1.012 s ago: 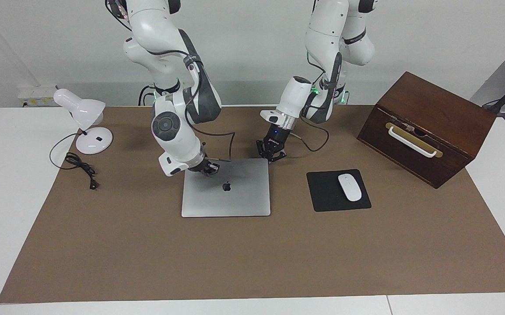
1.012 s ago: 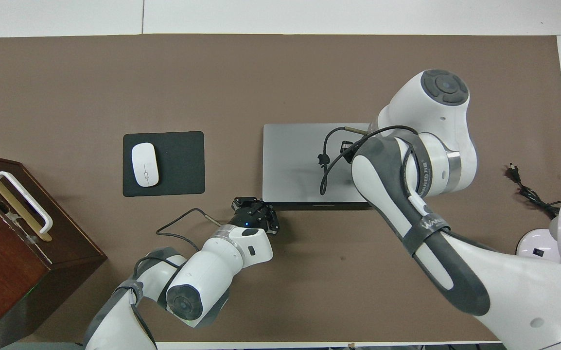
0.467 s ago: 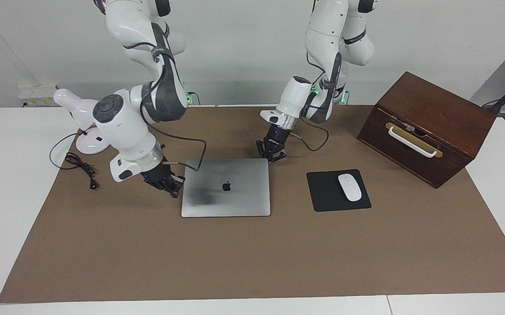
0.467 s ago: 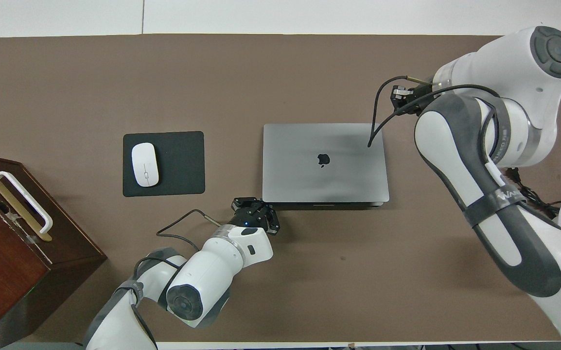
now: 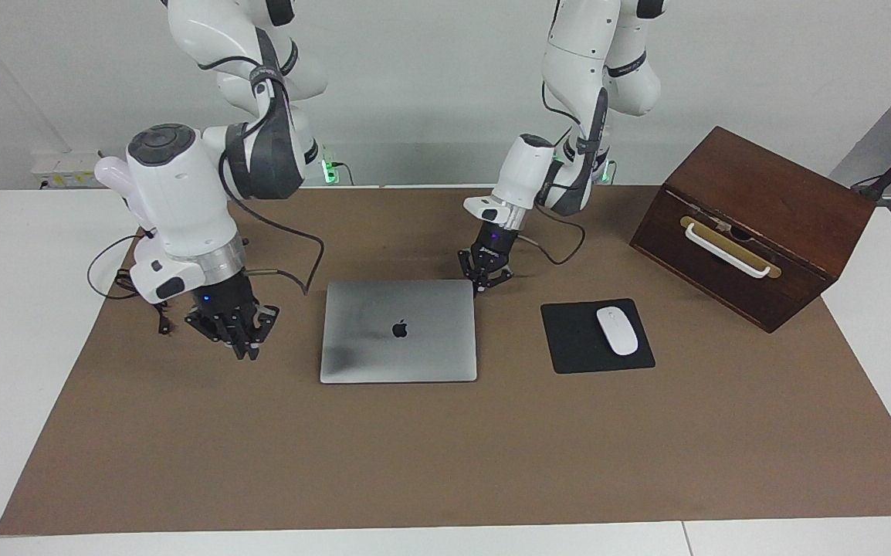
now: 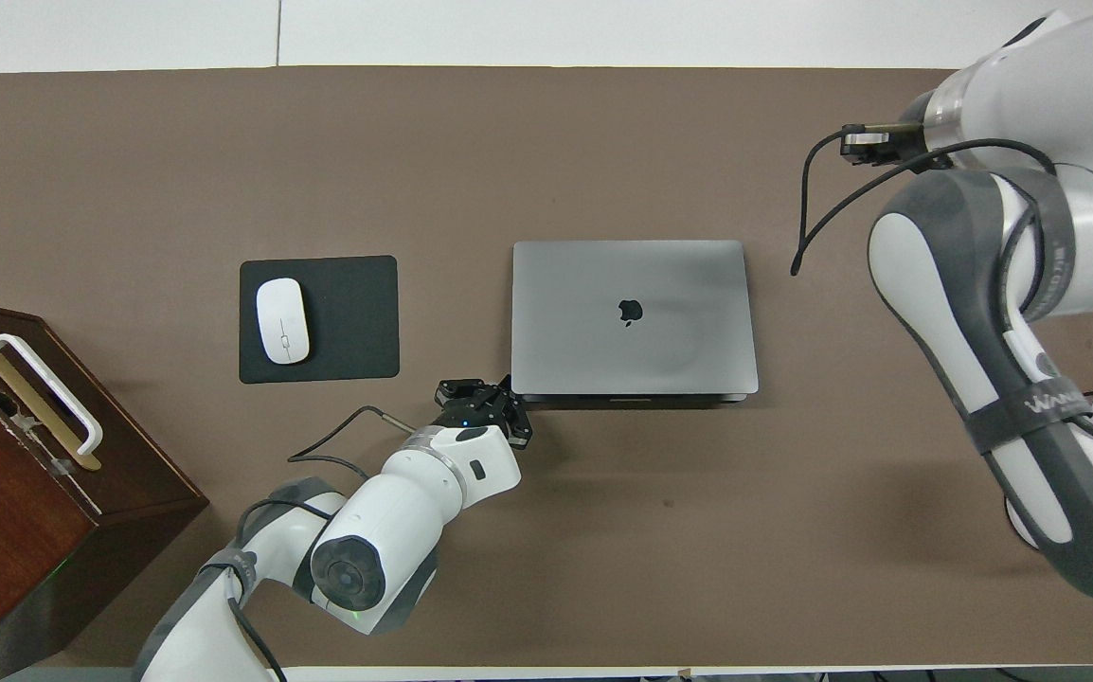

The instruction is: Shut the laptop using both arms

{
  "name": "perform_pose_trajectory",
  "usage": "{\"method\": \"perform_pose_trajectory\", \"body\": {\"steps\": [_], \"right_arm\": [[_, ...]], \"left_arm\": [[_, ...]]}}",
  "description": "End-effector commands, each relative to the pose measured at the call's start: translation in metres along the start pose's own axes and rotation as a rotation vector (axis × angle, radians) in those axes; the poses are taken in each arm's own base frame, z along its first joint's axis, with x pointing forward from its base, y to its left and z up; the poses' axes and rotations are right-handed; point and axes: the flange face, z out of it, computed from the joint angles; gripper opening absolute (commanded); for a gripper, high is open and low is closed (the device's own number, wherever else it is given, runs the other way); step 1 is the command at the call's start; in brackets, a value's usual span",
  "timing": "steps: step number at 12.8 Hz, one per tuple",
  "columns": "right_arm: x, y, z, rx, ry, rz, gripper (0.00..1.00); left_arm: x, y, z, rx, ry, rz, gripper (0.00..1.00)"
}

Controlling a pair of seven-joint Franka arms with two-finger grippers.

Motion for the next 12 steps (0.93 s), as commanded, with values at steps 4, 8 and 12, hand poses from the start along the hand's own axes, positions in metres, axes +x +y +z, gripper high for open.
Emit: {"method": "perform_pose_trajectory", "body": {"steps": [4,8,12], "right_arm": [[0.003,0.064,-0.07,-0.06,-0.017,-0.06,1.0],[0.001,0.07,-0.147,-0.075,-0.115,-0.053,1.0],[-0.002,0.071,-0.15,-0.04,-0.114,-0.067,1.0]], "left_arm": [[0.035,-0.027,-0.081,0.0,-0.146,-0.066,0.0],[0.065,-0.065,-0.125,0.016,-0.261,-0.102,0.0],[0.098,-0.111,-0.173,0.027,-0.363,-0.094,0.0]]}}
